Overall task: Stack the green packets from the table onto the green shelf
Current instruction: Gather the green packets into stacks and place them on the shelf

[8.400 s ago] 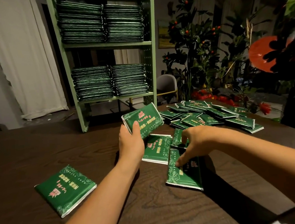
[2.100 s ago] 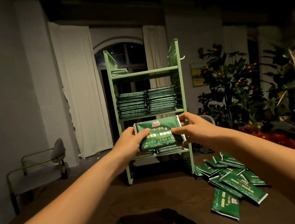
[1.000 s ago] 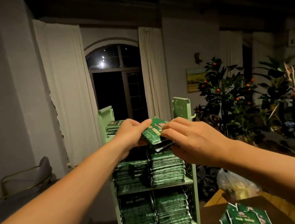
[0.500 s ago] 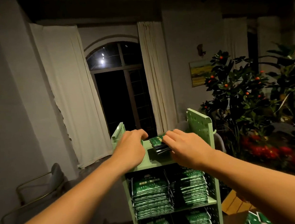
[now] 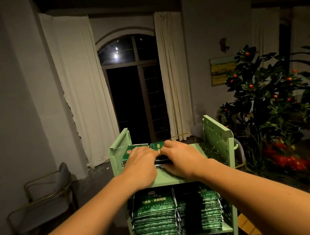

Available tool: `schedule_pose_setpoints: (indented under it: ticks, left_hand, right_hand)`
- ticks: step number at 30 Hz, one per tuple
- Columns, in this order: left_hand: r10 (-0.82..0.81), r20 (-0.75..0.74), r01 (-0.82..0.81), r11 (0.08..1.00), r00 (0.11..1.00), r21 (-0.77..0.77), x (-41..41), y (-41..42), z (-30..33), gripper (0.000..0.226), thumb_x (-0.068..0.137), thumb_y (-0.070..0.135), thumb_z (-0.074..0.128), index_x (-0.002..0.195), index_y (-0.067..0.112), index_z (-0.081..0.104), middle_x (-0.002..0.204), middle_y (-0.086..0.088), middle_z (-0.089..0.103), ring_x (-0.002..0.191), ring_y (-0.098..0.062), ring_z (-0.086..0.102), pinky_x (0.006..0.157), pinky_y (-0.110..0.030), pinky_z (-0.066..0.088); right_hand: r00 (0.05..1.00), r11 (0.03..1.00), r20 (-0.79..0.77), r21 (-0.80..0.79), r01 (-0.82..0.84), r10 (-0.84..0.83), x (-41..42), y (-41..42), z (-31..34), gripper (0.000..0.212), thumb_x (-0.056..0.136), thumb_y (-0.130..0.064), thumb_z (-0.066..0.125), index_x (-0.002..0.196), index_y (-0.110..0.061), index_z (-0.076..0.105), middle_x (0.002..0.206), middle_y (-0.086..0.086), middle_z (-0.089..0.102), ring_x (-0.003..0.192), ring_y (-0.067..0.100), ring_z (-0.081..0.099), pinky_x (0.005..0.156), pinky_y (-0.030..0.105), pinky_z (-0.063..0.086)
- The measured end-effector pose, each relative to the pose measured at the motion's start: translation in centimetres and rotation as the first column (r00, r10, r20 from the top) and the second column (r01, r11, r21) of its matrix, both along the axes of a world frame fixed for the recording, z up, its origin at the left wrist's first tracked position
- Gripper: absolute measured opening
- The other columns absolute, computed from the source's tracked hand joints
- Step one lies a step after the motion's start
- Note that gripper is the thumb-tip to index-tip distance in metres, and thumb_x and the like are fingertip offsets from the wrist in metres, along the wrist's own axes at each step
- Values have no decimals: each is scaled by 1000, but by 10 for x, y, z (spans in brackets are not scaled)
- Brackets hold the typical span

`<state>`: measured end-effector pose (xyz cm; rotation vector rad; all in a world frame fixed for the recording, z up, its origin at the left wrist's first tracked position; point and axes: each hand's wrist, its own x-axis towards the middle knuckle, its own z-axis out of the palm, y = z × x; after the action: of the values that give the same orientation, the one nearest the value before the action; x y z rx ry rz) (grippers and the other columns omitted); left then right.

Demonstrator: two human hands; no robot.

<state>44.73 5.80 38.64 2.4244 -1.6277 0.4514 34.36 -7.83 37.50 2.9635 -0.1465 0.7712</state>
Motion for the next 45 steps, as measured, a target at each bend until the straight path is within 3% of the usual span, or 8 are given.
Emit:
schedule_pose_setpoints:
  ticks: [13, 21, 24, 28, 33, 39, 42, 45]
  left_hand:
    - [-113, -30, 112, 993, 993, -48, -49, 8, 33, 40, 94, 5, 42, 130, 16, 56, 127, -5, 58, 129, -24, 44, 104, -39, 41]
    - [-299, -76, 293, 953, 951, -76, -96, -1, 27, 27, 90, 13, 48, 113, 16, 62, 113, -6, 64, 110, -27, 55, 93, -43, 48]
    - [-363, -92, 358, 931, 927, -68, -117, -9, 12, 20, 90, 16, 48, 103, 17, 63, 100, -3, 64, 98, -27, 58, 82, -41, 49]
    - [-465, -152, 465, 884, 872, -40, -149, -25, -13, 14, 92, 15, 48, 95, 15, 62, 93, -5, 62, 88, -27, 57, 78, -43, 50]
    - [-540, -233, 562, 826, 809, 39, -193, -51, -65, 19, 98, 17, 47, 110, 15, 62, 108, -6, 61, 96, -25, 55, 85, -44, 49]
    - [-508, -366, 604, 765, 780, 224, -235, -101, -138, 37, 104, 31, 46, 137, 16, 47, 136, -9, 50, 124, -29, 50, 102, -44, 43]
    - [-484, -413, 608, 751, 772, 256, -242, -125, -176, 45, 104, 39, 47, 144, 18, 42, 141, -7, 46, 127, -29, 48, 104, -44, 42]
    - [-425, -457, 588, 748, 781, 309, -245, -147, -214, 58, 105, 45, 43, 154, 18, 29, 155, -6, 34, 139, -30, 38, 112, -46, 36]
  right_hand:
    - [995, 997, -78, 50, 59, -55, -64, 23, 49, 19, 88, -13, 53, 90, -32, 50, 83, -7, 54, 75, 18, 54, 66, 30, 42]
    - [984, 984, -86, 79, 160, -153, -136, 33, 54, 11, 87, -26, 59, 91, -21, 68, 70, -10, 57, 64, 12, 56, 62, 31, 50]
    - [967, 968, -133, 102, 231, -217, -165, 34, 44, 14, 86, -30, 61, 74, -23, 60, 64, -8, 56, 58, 10, 52, 57, 30, 45]
    - [915, 918, -213, 132, 374, -342, -205, 30, 24, 17, 87, -34, 62, 73, -26, 57, 65, -6, 55, 60, 15, 52, 57, 30, 39]
    - [764, 813, -476, 156, 561, -436, -255, 7, -33, 24, 94, -41, 58, 100, -19, 66, 93, 5, 68, 86, 26, 63, 74, 37, 52]
    - [614, 679, -686, 236, 696, -391, -312, -41, -118, 45, 99, -48, 55, 124, -11, 60, 121, 13, 64, 110, 31, 59, 90, 36, 47]
    - [625, 597, -701, 350, 721, -344, -337, -61, -154, 59, 99, -49, 53, 150, -21, 42, 153, 11, 44, 140, 28, 40, 112, 32, 33]
    - [532, 469, -754, 337, 816, -385, -357, -87, -187, 81, 97, -60, 47, 159, -15, 20, 165, 15, 16, 151, 29, 20, 119, 32, 19]
